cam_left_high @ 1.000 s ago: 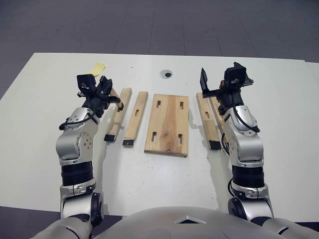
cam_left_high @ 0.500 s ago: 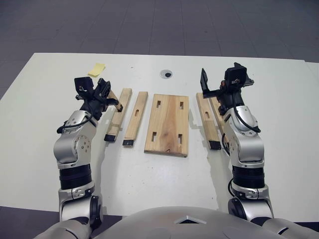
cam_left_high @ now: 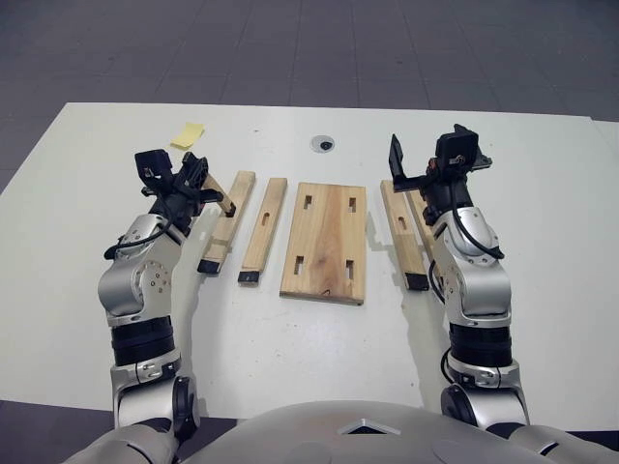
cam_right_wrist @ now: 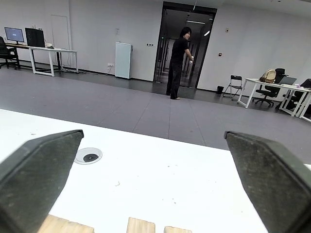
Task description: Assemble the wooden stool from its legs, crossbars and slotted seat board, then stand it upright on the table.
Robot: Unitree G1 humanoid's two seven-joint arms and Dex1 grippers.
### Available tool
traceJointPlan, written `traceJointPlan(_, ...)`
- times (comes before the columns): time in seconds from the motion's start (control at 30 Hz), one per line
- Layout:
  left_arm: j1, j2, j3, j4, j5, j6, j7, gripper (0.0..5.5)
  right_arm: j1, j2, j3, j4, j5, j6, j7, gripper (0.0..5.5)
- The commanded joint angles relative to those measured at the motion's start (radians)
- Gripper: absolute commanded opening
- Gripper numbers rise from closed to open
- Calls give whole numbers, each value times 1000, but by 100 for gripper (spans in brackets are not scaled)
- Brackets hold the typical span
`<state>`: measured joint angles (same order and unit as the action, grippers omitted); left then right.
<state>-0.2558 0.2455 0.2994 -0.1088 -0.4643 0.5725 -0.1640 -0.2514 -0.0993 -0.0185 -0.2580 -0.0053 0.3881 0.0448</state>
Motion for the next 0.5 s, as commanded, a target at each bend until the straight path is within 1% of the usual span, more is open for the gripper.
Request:
traceJointPlan(0.03,-9,-14,36,27,-53,53,7,42,15,7,-4,-12,7,8,-4,540)
traceJointPlan(0.2,-30,-12,98,22,-154,106,4,42,23,12,-8,-15,9,12,-6,540)
traceJointPlan(0.5,-27,4,90,32,-158,115,5,42,34,21,-5,-18,10,12,-13,540)
